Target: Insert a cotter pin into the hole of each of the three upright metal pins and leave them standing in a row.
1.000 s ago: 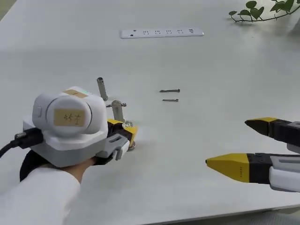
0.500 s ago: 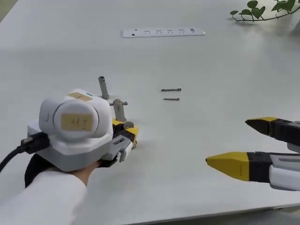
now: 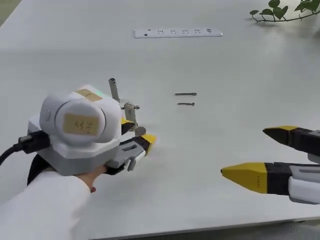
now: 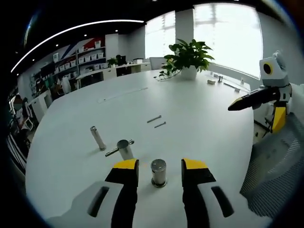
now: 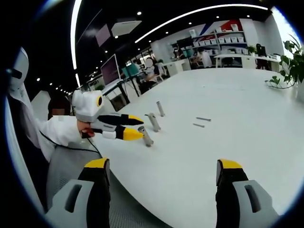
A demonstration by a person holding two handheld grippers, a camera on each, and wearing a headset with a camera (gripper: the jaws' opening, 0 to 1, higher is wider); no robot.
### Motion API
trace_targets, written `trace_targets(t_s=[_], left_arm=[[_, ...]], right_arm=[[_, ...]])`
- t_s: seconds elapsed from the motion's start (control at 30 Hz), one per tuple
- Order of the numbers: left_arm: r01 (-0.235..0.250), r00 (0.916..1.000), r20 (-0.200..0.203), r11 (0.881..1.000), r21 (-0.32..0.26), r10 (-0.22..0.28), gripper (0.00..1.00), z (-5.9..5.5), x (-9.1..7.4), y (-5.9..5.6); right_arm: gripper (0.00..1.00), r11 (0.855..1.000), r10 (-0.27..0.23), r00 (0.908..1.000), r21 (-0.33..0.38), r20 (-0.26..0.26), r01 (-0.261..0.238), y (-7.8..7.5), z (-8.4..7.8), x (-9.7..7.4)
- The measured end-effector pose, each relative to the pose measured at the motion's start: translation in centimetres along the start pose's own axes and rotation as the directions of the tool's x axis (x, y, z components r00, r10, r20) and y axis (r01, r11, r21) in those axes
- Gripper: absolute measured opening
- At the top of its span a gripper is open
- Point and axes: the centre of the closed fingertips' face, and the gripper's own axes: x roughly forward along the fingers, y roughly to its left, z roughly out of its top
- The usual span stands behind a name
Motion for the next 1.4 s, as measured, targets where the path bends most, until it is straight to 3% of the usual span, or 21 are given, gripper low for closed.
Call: trace_targets(t_s=[0.07, 0.13, 0.2, 0.3, 0.4, 0.63, 0.93, 1.07, 1.4], left_arm=[[0.012, 0.9999, -0.009, 1.0, -0.012, -0.012, 0.42, -0.1, -0.4, 0.2], [0.021, 0.9997, -0.01, 0.999, 0.033, -0.02, 0.52, -0.2, -1.0, 0.5], [0.042, 0.9991, -0.009, 0.999, 0.023, -0.042, 0.62, -0.3, -1.6, 0.6], [0.106, 0.9944, 0.004, 0.994, 0.041, -0.106, 0.64, -0.4, -2.8, 0.2], [0.124, 0.9923, -0.005, 0.991, 0.045, -0.124, 0.7, -0.9, -3.6, 0.3], [0.198, 0.9798, 0.025, 0.98, 0.009, -0.198, 0.87, -0.8, -5.1, 0.0], [0.253, 0.9675, 0.008, 0.967, -0.015, -0.253, 0.99, -1.9, -6.2, -0.1], [0.269, 0.9631, -0.011, 0.963, -0.024, -0.269, 0.99, -2.6, -6.6, -0.3], [0.264, 0.9643, -0.004, 0.962, -0.076, -0.265, 0.99, -3.6, -7.9, 0.8]], right_arm=[[0.91, 1.0, 0.001, 1.0, -0.001, -0.001, -0.001, 0.0, 0.0, 0.0], [0.91, 1.0, 0.001, 1.0, -0.004, -0.002, -0.001, 0.0, 0.1, 0.0], [0.91, 1.0, -0.001, 1.0, -0.004, -0.004, 0.001, 0.1, 0.1, 0.0], [0.91, 1.0, -0.004, 1.0, -0.005, -0.006, 0.004, -0.1, 0.1, 0.0], [0.91, 1.0, -0.009, 0.9999, -0.002, -0.004, 0.009, -0.2, 0.1, -0.2], [0.91, 1.0, -0.016, 0.9998, -0.004, -0.014, 0.016, -0.3, 0.0, -0.2], [0.91, 1.0, -0.022, 0.9995, -0.008, -0.024, 0.022, -0.4, 0.1, -0.3], [0.91, 1.0, -0.024, 0.9993, -0.01, -0.03, 0.023, -0.5, 0.0, -0.2], [0.91, 0.999, -0.027, 0.9985, -0.022, -0.048, 0.026, -0.8, 0.0, -0.3]])
